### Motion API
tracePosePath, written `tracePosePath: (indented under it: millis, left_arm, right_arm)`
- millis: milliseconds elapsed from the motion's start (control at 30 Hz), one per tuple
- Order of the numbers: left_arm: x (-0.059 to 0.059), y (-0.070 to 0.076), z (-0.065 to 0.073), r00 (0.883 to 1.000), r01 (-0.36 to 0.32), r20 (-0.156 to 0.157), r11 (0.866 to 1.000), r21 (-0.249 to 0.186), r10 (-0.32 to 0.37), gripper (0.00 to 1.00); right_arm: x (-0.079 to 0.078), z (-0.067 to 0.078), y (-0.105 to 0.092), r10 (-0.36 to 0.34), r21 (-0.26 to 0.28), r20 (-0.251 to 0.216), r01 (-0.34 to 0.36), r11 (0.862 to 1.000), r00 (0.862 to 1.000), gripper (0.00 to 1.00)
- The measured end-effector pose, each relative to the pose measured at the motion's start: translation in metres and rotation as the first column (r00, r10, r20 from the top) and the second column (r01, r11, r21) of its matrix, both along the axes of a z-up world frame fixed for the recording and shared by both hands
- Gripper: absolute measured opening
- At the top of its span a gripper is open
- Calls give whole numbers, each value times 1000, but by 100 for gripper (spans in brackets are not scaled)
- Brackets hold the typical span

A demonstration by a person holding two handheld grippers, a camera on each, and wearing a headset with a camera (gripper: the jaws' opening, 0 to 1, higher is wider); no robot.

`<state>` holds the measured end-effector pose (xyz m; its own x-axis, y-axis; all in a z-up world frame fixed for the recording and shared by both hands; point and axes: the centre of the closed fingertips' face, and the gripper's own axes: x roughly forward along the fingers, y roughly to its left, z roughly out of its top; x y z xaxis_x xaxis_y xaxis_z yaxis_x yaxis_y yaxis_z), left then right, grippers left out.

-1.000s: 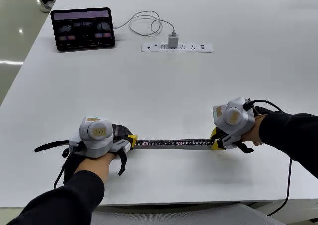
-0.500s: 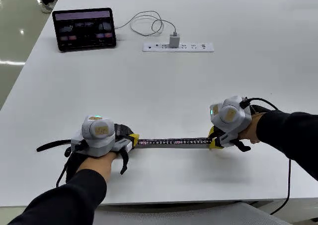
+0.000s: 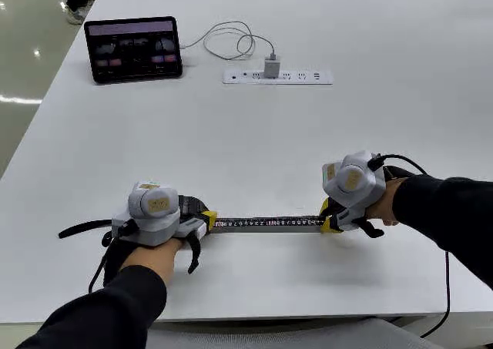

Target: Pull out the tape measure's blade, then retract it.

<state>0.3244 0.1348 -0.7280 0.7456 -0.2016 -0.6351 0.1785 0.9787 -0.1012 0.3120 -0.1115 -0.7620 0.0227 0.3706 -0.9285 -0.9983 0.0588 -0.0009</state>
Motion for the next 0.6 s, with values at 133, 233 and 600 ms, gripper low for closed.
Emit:
tracePosePath:
  millis: [133,233,600]
  left_arm:
    - [0,0,0,1000,0,1,1000,-2,0,61]
    - [0,0,0,1000,0,1,1000,-2,0,61]
    - [1,0,-1,1000,1,-1,1000,-4,-1,61]
  right_arm:
    - [0,0,2,0,2,-1,0,1000,1000,10]
    - [0,0,4,-1,3,-1,1,1000,1000,11]
    - [1,0,11,-11,12,-4,11,1000,1000,11]
